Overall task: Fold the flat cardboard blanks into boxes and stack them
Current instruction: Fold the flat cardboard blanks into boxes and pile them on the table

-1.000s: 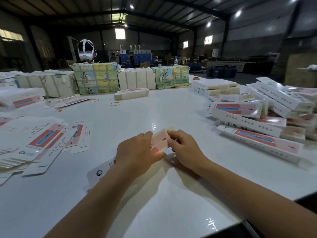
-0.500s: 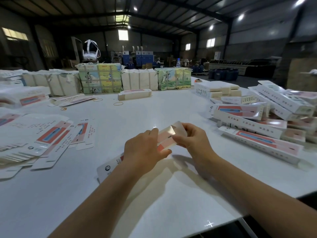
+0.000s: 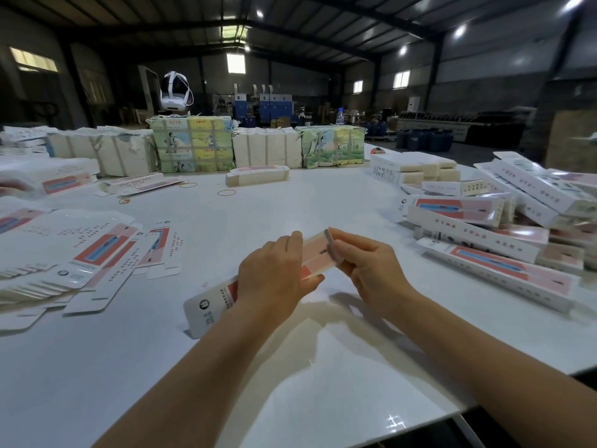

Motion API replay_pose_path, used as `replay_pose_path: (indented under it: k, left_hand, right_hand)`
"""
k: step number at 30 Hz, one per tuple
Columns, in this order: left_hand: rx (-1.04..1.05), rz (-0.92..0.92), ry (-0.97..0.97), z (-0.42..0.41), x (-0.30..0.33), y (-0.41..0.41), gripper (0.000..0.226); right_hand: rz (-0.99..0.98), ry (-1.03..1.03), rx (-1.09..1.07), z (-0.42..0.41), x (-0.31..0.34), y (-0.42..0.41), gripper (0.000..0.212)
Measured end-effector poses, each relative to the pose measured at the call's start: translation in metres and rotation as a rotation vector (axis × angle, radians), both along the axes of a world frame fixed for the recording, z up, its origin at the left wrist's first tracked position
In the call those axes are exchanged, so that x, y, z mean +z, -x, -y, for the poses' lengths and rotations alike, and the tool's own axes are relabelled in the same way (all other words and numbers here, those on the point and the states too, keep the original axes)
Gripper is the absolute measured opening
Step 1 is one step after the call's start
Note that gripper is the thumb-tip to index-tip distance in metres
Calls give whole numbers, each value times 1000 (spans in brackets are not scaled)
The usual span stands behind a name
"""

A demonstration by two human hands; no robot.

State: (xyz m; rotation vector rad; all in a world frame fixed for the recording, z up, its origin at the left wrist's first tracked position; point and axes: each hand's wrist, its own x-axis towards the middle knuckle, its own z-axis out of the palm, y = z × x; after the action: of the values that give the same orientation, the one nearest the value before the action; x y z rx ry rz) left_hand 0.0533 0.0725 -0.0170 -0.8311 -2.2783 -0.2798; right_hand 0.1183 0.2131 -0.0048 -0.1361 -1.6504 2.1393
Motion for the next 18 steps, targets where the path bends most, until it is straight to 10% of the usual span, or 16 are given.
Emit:
replay_pose_path:
  k: [18]
  left_hand:
    - [-138, -161, -89, 4, 5, -7, 72]
  right_hand:
    - [-64, 89, 54, -8, 1, -1, 29]
